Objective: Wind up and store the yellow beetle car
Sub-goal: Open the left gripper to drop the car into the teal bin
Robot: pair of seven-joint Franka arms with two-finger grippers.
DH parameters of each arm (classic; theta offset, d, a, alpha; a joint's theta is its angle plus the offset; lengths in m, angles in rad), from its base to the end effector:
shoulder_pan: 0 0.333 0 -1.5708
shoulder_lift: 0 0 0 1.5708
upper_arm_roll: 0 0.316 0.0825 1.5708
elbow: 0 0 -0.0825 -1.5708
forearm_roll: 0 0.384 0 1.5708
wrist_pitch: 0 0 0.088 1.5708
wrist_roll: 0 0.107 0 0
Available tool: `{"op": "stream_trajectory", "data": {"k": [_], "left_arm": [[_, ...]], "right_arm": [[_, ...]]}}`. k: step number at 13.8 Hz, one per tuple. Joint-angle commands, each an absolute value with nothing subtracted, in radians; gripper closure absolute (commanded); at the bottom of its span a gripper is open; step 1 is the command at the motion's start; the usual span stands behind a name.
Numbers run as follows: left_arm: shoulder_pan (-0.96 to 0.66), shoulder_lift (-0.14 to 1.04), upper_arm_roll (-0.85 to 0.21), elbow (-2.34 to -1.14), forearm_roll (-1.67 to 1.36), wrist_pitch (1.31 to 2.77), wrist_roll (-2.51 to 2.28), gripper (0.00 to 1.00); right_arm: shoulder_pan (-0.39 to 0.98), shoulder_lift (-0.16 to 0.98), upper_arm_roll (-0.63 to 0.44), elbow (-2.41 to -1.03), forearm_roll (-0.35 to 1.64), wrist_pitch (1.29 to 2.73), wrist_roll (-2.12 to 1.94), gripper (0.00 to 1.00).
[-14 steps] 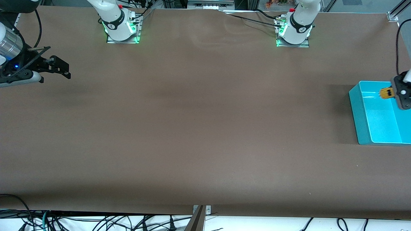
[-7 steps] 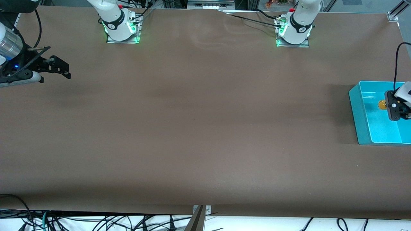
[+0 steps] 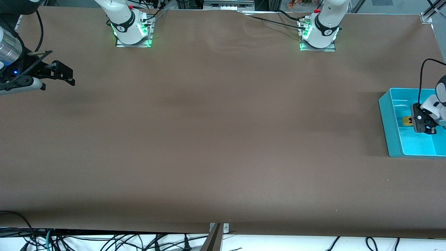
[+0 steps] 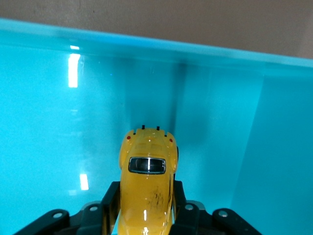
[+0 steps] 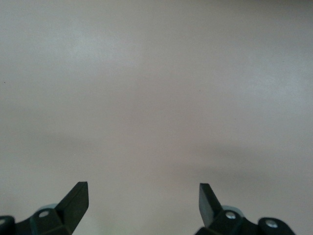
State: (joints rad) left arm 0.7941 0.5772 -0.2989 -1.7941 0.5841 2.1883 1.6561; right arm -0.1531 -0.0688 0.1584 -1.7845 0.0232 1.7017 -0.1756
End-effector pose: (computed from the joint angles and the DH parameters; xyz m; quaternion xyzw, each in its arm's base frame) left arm 0.5483 0.3336 0.2289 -0.7215 0.6746 0.1556 0.0092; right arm 0.5391 0.0074 0.5714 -0.9960 -0.0885 0.0069 0.0067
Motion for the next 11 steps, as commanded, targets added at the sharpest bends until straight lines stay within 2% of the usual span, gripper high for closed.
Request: {"op": "stream_trajectory", "data": {"k": [1, 4, 8, 11], "left_arm": [[0.799, 0.557, -0.316, -1.796, 0.604, 2.184, 1.664, 0.0], [0.789, 0.496, -0.354, -1.773, 0.565, 2.094, 1.655, 0.0], [0.787, 0.463, -0.517, -1.542, 0.468, 1.694, 1.554, 0.0], [0.778, 0.462, -0.6, -1.424, 0.347, 1.513, 1.38, 0.0]], "right_arm": [[-0.155, -0.055, 0.16, -1.755, 0.029, 1.677, -0.192, 0.0], [-0.155, -0.051, 0.161, -1.755, 0.029, 1.677, -0.196, 0.0], [-0.155, -0.051, 0.161, -1.755, 0.031, 1.678, -0.196, 0.0], [-0.155, -0.051, 0.163, -1.756, 0.031, 1.678, -0.196, 0.0]]}}
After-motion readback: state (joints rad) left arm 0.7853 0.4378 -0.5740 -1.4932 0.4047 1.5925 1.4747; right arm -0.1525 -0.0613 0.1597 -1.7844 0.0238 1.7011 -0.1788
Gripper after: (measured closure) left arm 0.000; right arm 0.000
